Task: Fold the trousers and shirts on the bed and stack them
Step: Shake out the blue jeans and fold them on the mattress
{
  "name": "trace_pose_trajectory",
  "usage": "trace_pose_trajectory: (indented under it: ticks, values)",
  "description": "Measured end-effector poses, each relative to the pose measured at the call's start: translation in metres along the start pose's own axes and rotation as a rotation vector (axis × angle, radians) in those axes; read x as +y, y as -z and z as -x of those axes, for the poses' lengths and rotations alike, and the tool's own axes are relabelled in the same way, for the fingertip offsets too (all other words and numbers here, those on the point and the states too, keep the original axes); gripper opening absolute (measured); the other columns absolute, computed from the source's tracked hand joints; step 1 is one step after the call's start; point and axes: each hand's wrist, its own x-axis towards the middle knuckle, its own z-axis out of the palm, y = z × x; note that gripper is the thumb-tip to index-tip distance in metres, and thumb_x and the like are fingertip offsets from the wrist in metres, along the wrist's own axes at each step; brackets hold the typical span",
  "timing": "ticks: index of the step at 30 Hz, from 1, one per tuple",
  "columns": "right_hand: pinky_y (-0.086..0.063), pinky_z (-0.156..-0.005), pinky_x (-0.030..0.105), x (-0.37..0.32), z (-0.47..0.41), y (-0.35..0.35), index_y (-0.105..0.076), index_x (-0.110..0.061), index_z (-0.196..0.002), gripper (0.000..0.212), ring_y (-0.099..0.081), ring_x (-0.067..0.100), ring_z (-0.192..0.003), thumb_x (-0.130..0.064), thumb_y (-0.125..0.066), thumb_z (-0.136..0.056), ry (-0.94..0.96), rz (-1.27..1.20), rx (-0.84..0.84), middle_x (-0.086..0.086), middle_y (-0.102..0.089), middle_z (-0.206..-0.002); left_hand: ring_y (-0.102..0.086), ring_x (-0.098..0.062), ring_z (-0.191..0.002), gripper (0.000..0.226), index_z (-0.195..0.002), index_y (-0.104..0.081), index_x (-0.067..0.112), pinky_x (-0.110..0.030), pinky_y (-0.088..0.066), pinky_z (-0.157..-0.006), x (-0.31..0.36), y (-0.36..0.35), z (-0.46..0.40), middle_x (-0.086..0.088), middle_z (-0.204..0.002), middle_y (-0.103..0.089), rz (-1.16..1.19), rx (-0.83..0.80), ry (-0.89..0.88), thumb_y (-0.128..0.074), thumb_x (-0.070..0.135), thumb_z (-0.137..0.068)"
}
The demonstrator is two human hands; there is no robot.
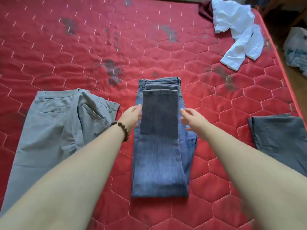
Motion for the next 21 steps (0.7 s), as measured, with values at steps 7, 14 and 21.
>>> trace_pose_trajectory:
  ticks: [7, 14, 21]
  values:
    - [-0.047, -0.097, 0.046, 0.079, -0.043, -0.019, -0.056, -0.009, -0.122, 0.038, -0.062, 0.028, -0.107, -0.032, -0.062, -0.092, 0.000, 0.189, 0.116, 0.012, -0.064, -0.118, -0.054, -0.015, -0.103, 0.032, -0.124, -0.056, 0.006, -0.022, -0.037, -0.094, -0.087, -0.018, -0.023, -0.008, -0.119, -0.056, -0.378, 0.249, -0.039, -0.055, 0.020, -0.095]
    - [-0.049, -0.079, 0.035, 0.063, -0.063, -0.030, -0.055, -0.010, -0.118, 0.037, -0.055, 0.017, -0.077, -0.025, -0.069, -0.087, 0.010, 0.063, 0.114, 0.001, -0.056, -0.083, -0.061, -0.017, -0.092, 0.030, -0.113, -0.063, 0.004, -0.028, -0.048, -0.087, -0.069, -0.023, -0.048, -0.007, -0.101, -0.066, -0.236, 0.282, 0.008, -0.069, 0.013, -0.085]
    - [-0.046, -0.071, 0.024, 0.043, -0.074, -0.042, -0.058, -0.017, -0.111, 0.026, -0.059, 0.014, -0.084, -0.023, -0.067, -0.087, 0.084, 0.082, 0.096, -0.001, -0.063, -0.094, -0.060, -0.017, -0.086, 0.019, -0.093, -0.063, 0.010, -0.028, -0.047, -0.083, -0.060, -0.020, -0.062, 0.000, -0.091, -0.065, -0.292, 0.249, -0.038, -0.075, 0.016, -0.080]
